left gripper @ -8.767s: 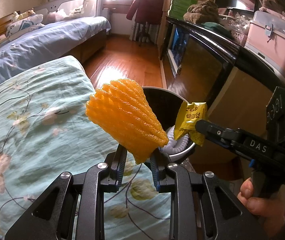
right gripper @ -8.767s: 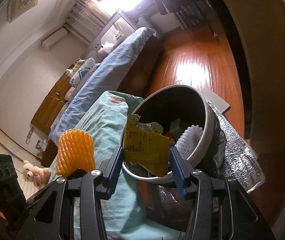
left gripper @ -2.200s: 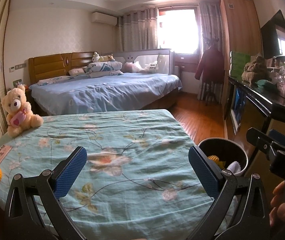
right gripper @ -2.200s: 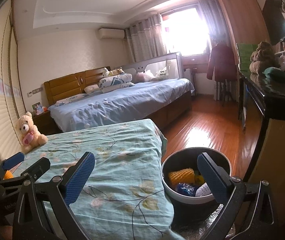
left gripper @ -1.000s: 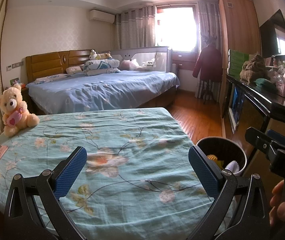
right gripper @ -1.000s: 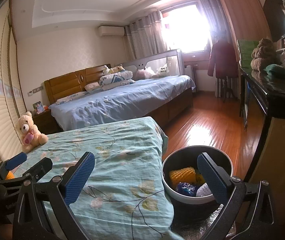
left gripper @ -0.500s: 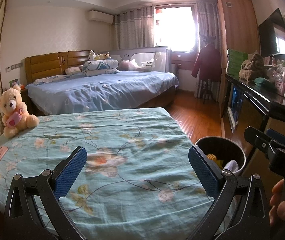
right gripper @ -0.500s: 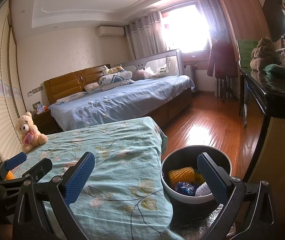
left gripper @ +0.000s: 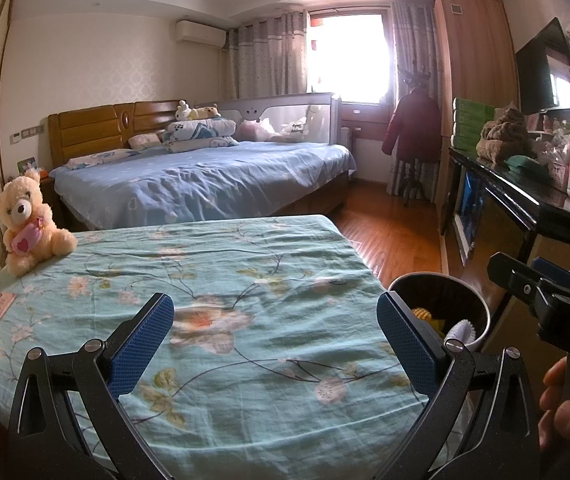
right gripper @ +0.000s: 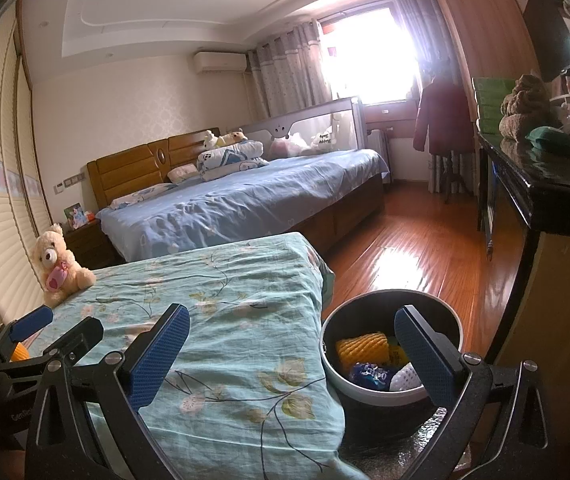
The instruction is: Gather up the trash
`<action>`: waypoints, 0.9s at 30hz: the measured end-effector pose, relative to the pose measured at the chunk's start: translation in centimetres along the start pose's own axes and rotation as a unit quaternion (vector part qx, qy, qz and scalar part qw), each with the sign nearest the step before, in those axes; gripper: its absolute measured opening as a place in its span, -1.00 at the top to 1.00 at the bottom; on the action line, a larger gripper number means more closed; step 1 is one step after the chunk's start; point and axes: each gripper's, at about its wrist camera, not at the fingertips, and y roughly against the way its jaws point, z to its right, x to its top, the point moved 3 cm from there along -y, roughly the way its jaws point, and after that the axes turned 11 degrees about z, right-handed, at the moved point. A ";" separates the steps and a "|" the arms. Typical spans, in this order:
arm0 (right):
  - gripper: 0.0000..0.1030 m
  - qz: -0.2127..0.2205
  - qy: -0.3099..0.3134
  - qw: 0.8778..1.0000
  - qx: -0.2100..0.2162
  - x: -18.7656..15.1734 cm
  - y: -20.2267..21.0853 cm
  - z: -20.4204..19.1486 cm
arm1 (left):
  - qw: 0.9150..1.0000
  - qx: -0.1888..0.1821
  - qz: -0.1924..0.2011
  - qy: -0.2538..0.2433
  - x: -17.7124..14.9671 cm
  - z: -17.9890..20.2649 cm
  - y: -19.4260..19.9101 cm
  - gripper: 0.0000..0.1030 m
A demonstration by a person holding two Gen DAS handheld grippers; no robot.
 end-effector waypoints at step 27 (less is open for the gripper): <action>-1.00 -0.011 -0.002 1.000 0.007 -0.1 -0.6 -0.3 | 1.000 0.000 -0.002 0.000 0.0 -0.1 0.0 -1.00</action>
